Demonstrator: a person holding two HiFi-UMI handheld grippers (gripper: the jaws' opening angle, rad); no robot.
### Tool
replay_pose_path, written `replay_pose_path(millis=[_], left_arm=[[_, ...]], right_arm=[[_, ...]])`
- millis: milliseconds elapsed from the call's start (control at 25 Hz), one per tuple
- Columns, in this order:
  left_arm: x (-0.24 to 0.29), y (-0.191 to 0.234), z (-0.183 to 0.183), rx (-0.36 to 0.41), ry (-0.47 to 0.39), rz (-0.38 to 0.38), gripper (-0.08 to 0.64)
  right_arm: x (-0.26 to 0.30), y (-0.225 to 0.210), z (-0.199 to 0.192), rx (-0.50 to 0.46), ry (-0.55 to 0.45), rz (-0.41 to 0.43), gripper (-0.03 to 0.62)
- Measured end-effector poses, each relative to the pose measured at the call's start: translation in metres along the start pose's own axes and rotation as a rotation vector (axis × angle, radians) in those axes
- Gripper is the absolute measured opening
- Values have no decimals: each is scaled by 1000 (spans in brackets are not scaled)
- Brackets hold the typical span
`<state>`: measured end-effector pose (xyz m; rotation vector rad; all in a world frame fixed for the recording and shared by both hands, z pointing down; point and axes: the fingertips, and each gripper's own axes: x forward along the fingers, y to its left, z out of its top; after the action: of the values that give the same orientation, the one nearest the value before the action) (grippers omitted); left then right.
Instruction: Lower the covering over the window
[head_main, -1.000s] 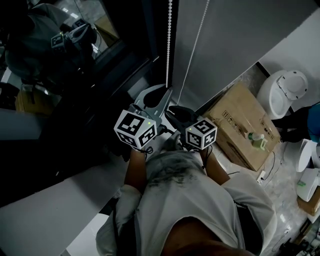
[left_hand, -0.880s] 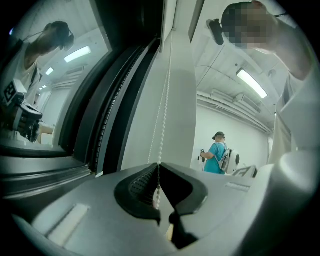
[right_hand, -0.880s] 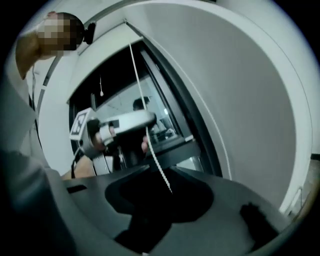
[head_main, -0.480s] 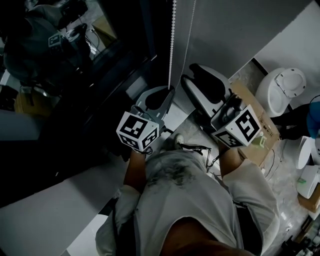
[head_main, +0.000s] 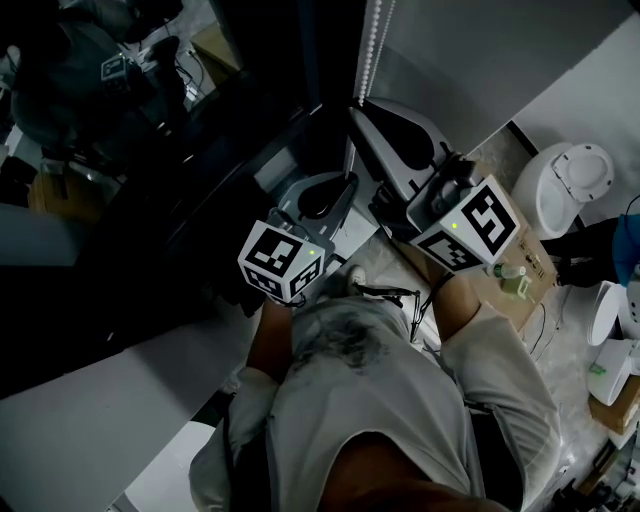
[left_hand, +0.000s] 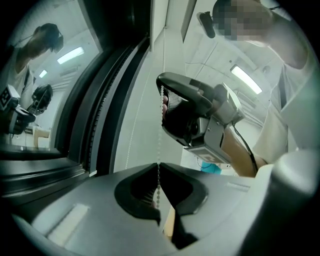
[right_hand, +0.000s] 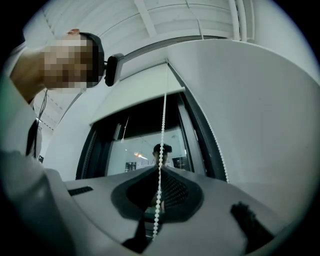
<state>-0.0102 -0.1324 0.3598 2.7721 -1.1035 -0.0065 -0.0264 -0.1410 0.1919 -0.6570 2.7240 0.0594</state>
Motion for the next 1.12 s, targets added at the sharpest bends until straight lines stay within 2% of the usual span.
replay_pose_path(millis=[160,400,600,1120], left_arm=[[-2,3,-14,-16,23,5,18],[-6,3,-44,-75,13,-8,18],[-8,-3,-73,-96,34,-30,18],[-8,-13,-134,-135,136,-44,18]], right_arm=[[0,0,-15,21,36,-1,21],[-6,1,-47,38,99,-24,20],[-15,2,-74,90,146,-39,20],[-39,11,-145,206,271,-69,20]])
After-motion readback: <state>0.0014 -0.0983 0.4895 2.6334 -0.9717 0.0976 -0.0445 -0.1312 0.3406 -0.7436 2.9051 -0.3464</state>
